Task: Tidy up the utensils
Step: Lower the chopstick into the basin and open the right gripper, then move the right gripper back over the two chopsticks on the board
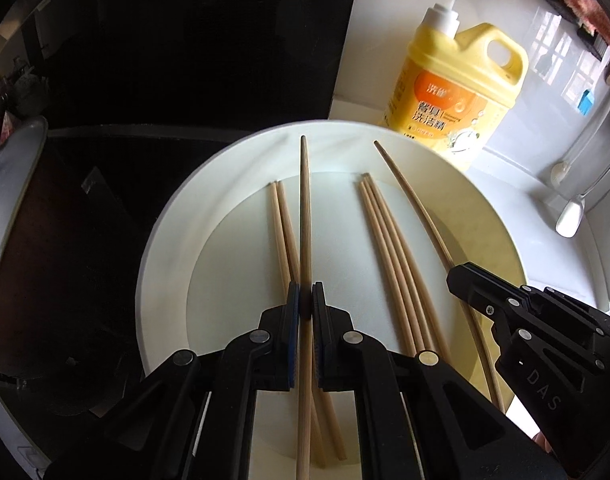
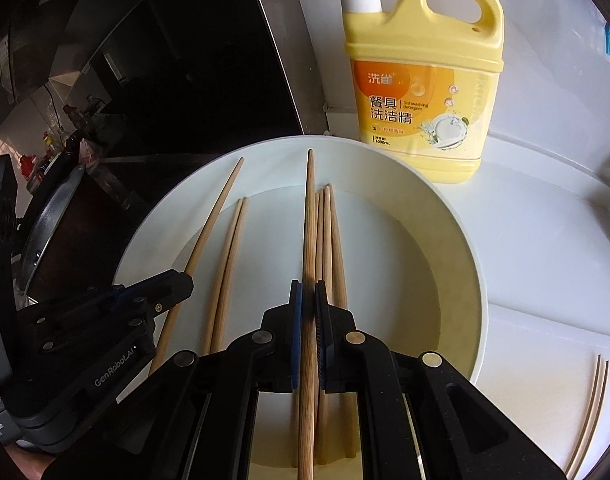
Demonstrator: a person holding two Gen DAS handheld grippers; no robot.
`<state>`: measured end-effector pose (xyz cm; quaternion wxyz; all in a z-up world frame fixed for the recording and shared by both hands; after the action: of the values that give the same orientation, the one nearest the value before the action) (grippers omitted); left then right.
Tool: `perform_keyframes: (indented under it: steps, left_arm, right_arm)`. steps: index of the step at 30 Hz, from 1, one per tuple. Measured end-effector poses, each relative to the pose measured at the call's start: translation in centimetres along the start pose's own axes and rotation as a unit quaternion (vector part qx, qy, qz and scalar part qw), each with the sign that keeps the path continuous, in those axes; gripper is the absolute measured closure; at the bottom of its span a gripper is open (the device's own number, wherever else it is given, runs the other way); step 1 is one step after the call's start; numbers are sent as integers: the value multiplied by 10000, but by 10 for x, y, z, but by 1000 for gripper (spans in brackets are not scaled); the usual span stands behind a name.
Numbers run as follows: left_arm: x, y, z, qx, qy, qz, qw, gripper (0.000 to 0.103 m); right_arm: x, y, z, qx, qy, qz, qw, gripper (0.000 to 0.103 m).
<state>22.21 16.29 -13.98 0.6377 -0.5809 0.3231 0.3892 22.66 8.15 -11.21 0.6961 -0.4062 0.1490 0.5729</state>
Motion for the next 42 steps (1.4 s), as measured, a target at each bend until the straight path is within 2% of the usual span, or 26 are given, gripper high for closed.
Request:
perform_keyframes:
  steps: [12, 21, 22, 23, 24, 25, 26, 27, 31, 42]
  left_arm:
    - [23, 8, -5, 20, -21, 246, 9997, 96]
    - [30, 9, 0, -122, -125, 380, 9991, 94]
    - [30, 9, 1, -165, -144, 387, 9990, 93]
    - [29, 9, 3, -221, -160, 387, 9989, 85]
    - [27, 8, 6, -280, -175, 364, 9988, 70]
    - [24, 7, 8, -331, -192, 321, 9988, 61]
    - [22, 5, 10, -372, -210, 256, 9988, 47]
    - [18, 4, 12, -403, -239, 179, 9987, 42]
    - [12, 3, 18, -461, -260, 140, 9985, 42]
    - [-4, 8, 24, -531, -300, 115, 9981, 32]
  right_arm:
    - [21, 12, -10, 159, 108, 240, 9995, 97]
    - [19, 13, -13, 119, 170, 285, 9994, 97]
    - [18, 12, -14, 137, 193, 288, 9993, 94]
    - [18, 12, -15, 154, 212, 304, 9992, 85]
    - [16, 12, -15, 162, 221, 302, 9992, 81]
    - [13, 11, -15, 156, 233, 256, 9993, 75]
    - [9, 10, -16, 142, 261, 209, 9993, 74]
    - [7, 9, -16, 127, 266, 178, 9994, 74]
    - [-2, 8, -17, 128, 285, 126, 9994, 74]
    - [-17, 13, -13, 153, 251, 23, 9996, 69]
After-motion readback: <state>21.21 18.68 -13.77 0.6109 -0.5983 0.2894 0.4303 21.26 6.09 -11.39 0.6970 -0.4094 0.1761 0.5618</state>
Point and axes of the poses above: each gripper's, at about its wrist camera, not at the fingertips, and x roughly the way its jaws point, z to its left, y to its underside, the point moved 10 cm from there along x, roughly the way its jaws point, and after that the axes turned 15 degrees about -y, right-handed, at the moved point
